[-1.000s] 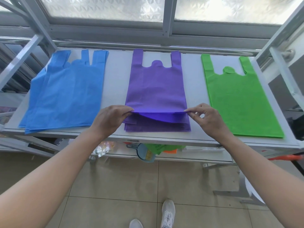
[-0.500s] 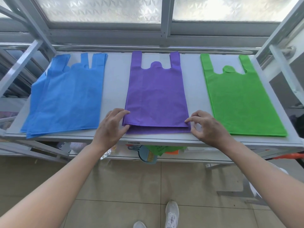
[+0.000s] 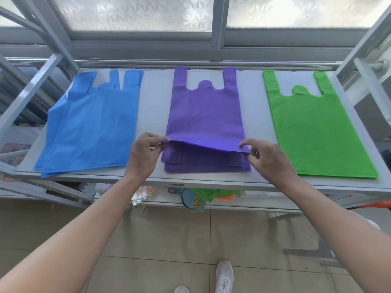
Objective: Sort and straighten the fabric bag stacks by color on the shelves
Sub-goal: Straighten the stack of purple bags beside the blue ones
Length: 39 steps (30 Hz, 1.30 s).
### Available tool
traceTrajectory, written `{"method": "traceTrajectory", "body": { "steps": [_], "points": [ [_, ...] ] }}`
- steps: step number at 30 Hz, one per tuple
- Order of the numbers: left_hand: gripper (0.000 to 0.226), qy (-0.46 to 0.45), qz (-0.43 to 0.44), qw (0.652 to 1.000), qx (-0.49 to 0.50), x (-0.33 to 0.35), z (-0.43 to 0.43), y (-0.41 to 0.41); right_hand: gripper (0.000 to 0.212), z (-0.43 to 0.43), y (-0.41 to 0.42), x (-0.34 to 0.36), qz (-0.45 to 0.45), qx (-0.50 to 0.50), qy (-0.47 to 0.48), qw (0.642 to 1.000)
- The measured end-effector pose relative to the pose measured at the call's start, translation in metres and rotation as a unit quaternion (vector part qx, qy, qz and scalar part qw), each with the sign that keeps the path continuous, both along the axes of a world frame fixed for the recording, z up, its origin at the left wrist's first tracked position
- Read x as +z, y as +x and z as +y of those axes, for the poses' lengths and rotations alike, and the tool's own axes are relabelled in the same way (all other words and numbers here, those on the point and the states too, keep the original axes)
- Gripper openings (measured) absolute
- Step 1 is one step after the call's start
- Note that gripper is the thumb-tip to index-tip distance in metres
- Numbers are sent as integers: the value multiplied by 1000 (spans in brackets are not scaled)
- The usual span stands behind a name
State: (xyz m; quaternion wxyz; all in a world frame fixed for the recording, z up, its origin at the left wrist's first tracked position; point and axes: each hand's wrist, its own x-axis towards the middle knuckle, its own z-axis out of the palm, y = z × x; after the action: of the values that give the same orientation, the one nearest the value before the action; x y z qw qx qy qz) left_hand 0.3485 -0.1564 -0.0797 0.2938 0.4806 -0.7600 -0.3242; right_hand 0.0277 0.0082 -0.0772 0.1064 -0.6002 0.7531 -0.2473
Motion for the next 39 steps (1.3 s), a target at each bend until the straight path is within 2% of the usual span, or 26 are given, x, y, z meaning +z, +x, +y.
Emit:
{"method": "traceTrajectory", "body": {
  "steps": [3, 8, 15, 18, 21, 23, 25, 27, 31, 36, 39],
  "points": [
    [21, -26, -23, 999, -8, -2, 0, 8, 24, -2, 0, -8, -25, 19, -24, 999],
    [25, -80, -81, 993, -42, -11, 12, 17, 31, 1, 1, -19, -29, 22, -8, 999],
    [23, -55, -109, 993, 9, -19, 11, 7, 35, 7, 5, -24, 69, 56, -13, 996],
    [26, -63, -157, 986, -9, -19, 9, 6, 35, 7, 4, -26, 108, 80, -17, 991],
    [21, -114, -240, 961, -71, -17, 14, 4, 36, 9, 2, -21, 131, 107, -5, 986],
    [17, -143, -269, 946, -106, -13, 16, 3, 45, 11, 1, -15, 141, 126, 19, 982],
    [31, -150, -287, 936, -137, -6, 10, 3, 55, 12, 1, -11, 152, 140, 35, 978],
    [41, -161, -305, 922, -178, 0, 0, 4, 55, 10, 0, -8, 165, 151, 37, 974],
    [31, -204, -354, 865, -292, 6, -9, -6, 52, 0, -3, -3, 166, 170, 43, 970],
    [27, -258, -420, 829, -264, 2, 2, -19, 48, -10, -5, 2, 166, 183, 59, 967],
    [22, -271, -399, 842, -240, -1, 5, -22, 36, -11, -6, 2, 162, 185, 62, 967]
  ]
}}
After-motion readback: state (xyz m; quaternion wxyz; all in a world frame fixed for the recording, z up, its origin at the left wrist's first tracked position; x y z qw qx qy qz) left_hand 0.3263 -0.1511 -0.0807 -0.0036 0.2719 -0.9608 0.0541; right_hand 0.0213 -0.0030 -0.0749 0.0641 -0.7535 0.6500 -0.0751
